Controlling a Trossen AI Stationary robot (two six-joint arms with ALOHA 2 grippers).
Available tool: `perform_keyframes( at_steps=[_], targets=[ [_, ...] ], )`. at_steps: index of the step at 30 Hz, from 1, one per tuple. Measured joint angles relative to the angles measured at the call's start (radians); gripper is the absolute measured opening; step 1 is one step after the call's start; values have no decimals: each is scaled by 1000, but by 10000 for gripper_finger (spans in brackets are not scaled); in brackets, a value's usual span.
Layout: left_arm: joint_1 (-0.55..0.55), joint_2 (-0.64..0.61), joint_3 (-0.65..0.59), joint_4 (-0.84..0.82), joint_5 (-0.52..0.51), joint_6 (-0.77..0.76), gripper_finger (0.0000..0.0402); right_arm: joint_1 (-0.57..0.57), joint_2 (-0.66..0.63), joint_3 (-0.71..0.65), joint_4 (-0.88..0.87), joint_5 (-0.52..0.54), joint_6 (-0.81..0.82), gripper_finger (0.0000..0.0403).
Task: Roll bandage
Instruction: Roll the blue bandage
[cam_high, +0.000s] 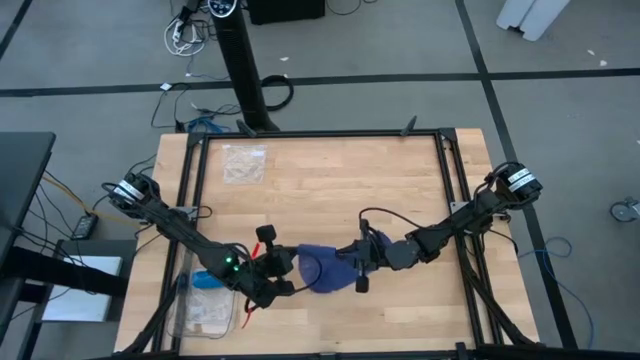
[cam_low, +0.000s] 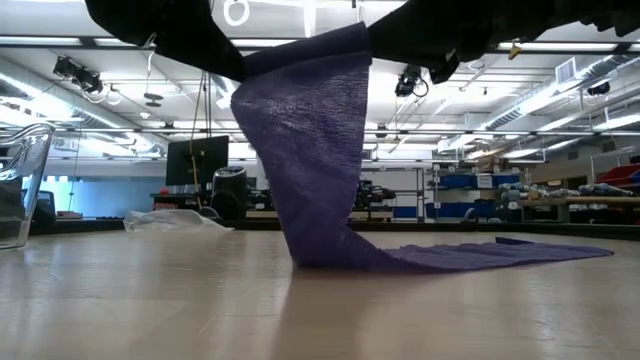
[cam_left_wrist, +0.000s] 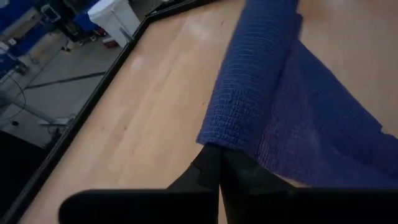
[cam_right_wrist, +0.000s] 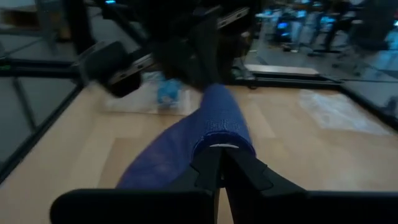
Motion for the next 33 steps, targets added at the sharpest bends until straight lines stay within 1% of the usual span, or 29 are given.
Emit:
perform_keyframes(
  at_steps=[3, 5, 7, 11, 16, 22, 24, 26, 28, 33],
  targets=[
    [1, -3, 0, 19, -18, 21, 6, 2, 2, -1, -17, -31, -20, 19],
    [2, -4, 1, 23, -22, 21, 6, 3, 3, -2, -27, -30, -25, 7],
    [2, -4, 1, 23, -23, 21, 6, 3, 3, -2, -26, -27, -25, 5],
    [1, -4, 1, 24, -22, 19, 6, 3, 3, -2, -23, -15, -25, 12],
    [0, -4, 2, 21, -17, -2, 11, 3, 3, -2, -5, 25, -16, 24],
    [0, -4, 2, 8, -26, 3, 21, 3, 3, -2, 7, 30, -17, 38],
    [0, -4, 3, -9, -48, 2, 20, 2, 3, -2, 13, 32, -22, 32],
    [-3, -4, 5, -26, -68, -4, 20, 0, 3, -2, 16, 33, -25, 16],
    [-10, -4, 5, -28, -68, -7, 19, 0, 3, -2, 17, 43, -34, 6],
    [-39, -3, 6, -26, -65, -12, 19, -1, 3, -1, 28, 55, -52, 3]
  ],
)
